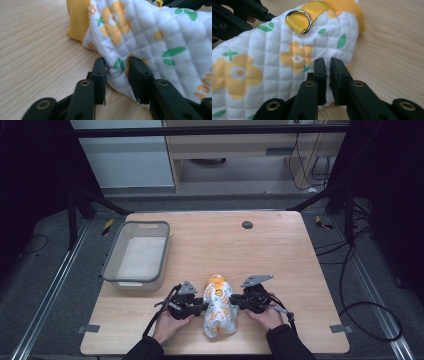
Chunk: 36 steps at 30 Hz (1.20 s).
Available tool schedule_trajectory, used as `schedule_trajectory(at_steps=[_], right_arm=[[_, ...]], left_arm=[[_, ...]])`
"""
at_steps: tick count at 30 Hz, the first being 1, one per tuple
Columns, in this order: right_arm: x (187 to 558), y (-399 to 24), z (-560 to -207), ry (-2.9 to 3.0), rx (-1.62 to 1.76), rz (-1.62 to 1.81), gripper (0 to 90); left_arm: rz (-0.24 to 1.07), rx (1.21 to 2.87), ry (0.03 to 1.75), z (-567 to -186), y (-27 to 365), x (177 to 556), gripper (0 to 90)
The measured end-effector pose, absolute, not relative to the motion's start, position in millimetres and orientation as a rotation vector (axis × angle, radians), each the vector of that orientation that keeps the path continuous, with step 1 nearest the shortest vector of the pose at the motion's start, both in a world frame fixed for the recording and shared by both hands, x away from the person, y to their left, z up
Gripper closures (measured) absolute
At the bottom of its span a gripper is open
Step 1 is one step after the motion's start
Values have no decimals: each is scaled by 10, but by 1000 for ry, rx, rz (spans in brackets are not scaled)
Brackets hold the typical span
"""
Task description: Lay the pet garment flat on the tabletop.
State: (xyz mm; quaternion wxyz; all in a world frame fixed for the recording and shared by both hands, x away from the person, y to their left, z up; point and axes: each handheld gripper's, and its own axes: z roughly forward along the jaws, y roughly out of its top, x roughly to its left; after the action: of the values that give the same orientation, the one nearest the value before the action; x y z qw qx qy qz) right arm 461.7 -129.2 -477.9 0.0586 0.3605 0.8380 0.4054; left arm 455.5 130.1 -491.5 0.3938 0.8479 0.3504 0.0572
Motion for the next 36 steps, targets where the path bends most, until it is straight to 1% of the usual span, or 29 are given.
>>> schedule_trajectory(at_steps=[2, 5, 16, 17, 18, 19, 21, 22, 23, 25, 27, 28, 29, 30, 31, 32, 33, 35, 36], right_arm=[[4619, -1293, -4777, 2547, 1091, 1234, 877], [4618, -1287, -4774, 2551, 1088, 1236, 893], [4592, -1393, -4661, 2508, 1098, 1294, 900], [4591, -1424, -4657, 2495, 1091, 1300, 874], [4591, -1424, -4657, 2495, 1091, 1300, 874], [4600, -1429, -4686, 2466, 1112, 1294, 720], [4616, -1424, -4718, 2465, 1113, 1282, 712], [4622, -1421, -4735, 2470, 1114, 1281, 687], [4642, -1398, -4776, 2466, 1121, 1279, 612], [4650, -1387, -4794, 2468, 1124, 1272, 611], [4672, -1372, -4836, 2495, 1142, 1272, 644], [4672, -1372, -4836, 2495, 1142, 1272, 644], [4678, -1357, -4852, 2513, 1147, 1275, 689], [4678, -1357, -4852, 2513, 1147, 1275, 689], [4685, -1345, -4867, 2527, 1139, 1269, 750], [4685, -1345, -4867, 2527, 1139, 1269, 750], [4690, -1336, -4874, 2535, 1143, 1260, 832], [4693, -1336, -4868, 2540, 1147, 1249, 883], [4693, -1336, -4868, 2540, 1147, 1249, 883]], left_arm=[[137, 2158, 894, -4922, 1300, 4560, 745], [146, 2169, 897, -4918, 1293, 4559, 817], [164, 2134, 898, -4803, 1360, 4528, 844], [169, 2134, 894, -4795, 1361, 4526, 844], [172, 2135, 892, -4793, 1358, 4523, 844], [181, 2143, 883, -4798, 1342, 4519, 845], [185, 2146, 881, -4800, 1336, 4517, 845], [188, 2147, 880, -4801, 1332, 4514, 845], [186, 2148, 881, -4803, 1330, 4515, 845], [186, 2149, 881, -4805, 1332, 4518, 845], [187, 2153, 881, -4810, 1329, 4519, 844], [187, 2153, 881, -4810, 1329, 4519, 844], [181, 2155, 882, -4816, 1323, 4518, 844], [181, 2155, 882, -4816, 1323, 4518, 844], [184, 2161, 880, -4824, 1321, 4520, 844], [184, 2161, 880, -4824, 1321, 4520, 844], [183, 2160, 882, -4827, 1323, 4521, 844], [181, 2156, 885, -4824, 1325, 4521, 844], [181, 2156, 885, -4824, 1325, 4521, 843]])
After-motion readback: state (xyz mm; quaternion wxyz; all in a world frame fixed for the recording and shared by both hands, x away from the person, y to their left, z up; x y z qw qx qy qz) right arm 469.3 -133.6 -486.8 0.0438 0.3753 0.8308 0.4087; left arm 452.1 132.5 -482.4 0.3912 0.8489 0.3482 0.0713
